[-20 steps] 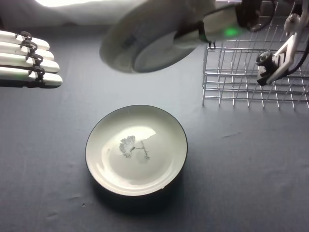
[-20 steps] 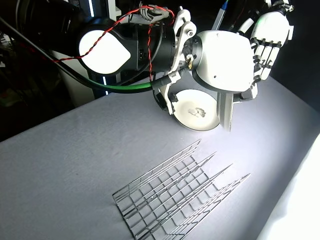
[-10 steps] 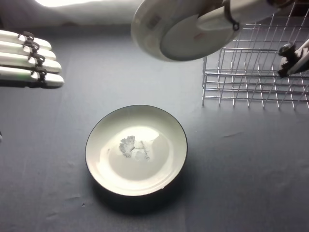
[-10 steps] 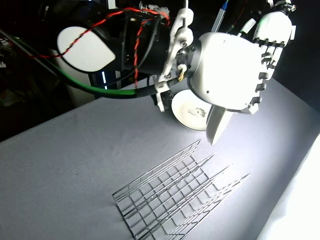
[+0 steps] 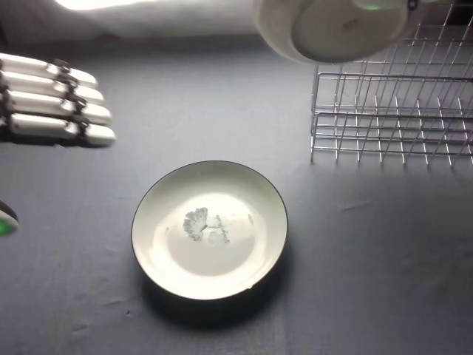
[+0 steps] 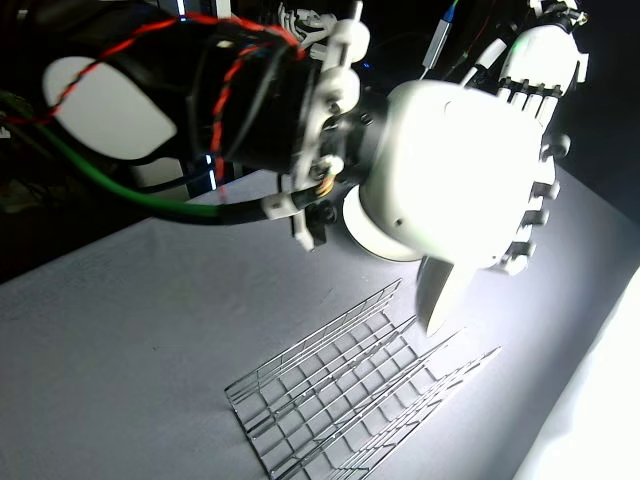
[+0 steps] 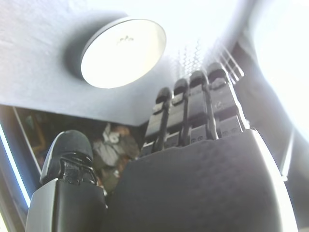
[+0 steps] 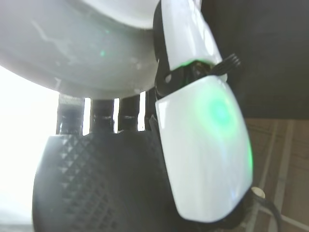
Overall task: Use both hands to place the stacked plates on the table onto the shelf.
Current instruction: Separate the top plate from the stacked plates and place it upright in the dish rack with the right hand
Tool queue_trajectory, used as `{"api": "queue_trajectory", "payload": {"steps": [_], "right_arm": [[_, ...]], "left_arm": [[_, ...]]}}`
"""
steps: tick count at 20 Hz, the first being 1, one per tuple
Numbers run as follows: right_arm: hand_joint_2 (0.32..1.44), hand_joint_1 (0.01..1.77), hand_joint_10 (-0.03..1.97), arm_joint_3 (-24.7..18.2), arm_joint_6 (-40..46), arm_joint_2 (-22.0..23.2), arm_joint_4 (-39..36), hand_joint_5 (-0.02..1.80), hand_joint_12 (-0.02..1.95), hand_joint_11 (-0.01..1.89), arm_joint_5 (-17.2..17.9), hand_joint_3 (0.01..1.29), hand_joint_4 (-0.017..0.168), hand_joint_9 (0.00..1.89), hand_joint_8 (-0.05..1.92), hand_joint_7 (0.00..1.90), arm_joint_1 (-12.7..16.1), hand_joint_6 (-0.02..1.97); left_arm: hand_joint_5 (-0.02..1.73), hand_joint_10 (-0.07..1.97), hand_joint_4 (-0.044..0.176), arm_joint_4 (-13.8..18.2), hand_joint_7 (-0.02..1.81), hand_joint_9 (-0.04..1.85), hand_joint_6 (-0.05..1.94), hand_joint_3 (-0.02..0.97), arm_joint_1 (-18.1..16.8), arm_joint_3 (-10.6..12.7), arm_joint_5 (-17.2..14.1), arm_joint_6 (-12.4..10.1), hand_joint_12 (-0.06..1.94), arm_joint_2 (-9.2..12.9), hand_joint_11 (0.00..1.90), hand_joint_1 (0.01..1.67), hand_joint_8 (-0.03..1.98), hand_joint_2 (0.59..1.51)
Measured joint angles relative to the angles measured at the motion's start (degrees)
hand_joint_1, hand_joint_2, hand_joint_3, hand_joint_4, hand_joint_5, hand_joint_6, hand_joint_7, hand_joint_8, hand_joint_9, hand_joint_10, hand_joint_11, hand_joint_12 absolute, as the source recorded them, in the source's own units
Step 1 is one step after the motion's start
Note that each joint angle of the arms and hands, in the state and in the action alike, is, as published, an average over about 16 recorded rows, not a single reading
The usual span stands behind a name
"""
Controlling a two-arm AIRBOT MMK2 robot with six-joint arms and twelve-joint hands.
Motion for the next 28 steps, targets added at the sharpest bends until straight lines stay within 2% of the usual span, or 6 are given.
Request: {"api": "queue_trajectory", "payload": {"steps": [6,16,20,24,28], "right_arm": [[1.06,1.31,1.32,2.30,-0.14,1.35,-0.10,0.74,1.73,0.80,0.76,0.01,-0.008,0.91,1.12,0.89,-2.57,1.20],[1.08,1.32,1.37,5.71,0.04,1.77,-1.08,0.71,1.69,0.77,5.47,0.01,-0.008,0.87,1.13,0.86,-9.92,1.21],[1.12,1.28,1.28,6.51,0.02,1.79,-2.78,0.68,1.67,0.69,7.06,0.01,-0.008,0.79,1.10,0.81,-12.69,1.23],[1.14,1.24,1.16,7.16,0.00,1.83,-4.81,0.62,1.64,0.56,8.07,0.01,-0.007,0.69,0.98,0.75,-14.52,1.09],[1.18,1.20,1.05,7.40,-0.13,1.88,-7.06,0.55,1.62,0.39,8.51,0.01,-0.006,0.56,0.84,0.66,-14.76,0.94]], "left_arm": [[0.02,0.01,0.002,-0.13,0.02,0.02,0.01,0.014,2.14,-1.51,2.17,0.02,0.01,-2.88,0.02,0.01,0.01,1.210],[0.03,0.01,0.001,-1.73,0.02,0.02,0.01,0.014,7.96,-1.85,8.54,0.09,0.01,-8.34,0.02,0.01,0.01,1.212],[0.03,0.01,0.001,-2.40,0.02,0.02,0.01,0.014,9.98,-2.13,10.90,0.18,0.01,-9.39,0.02,0.01,0.01,1.213],[0.02,0.01,0.001,-2.59,0.02,0.02,0.01,0.014,11.73,-2.55,12.80,0.37,0.01,-10.08,0.02,0.01,0.01,1.215],[0.02,0.01,0.001,-2.79,0.02,0.02,0.01,0.015,12.88,-2.95,14.61,0.58,0.01,-10.63,0.02,0.01,0.01,1.216]]}}
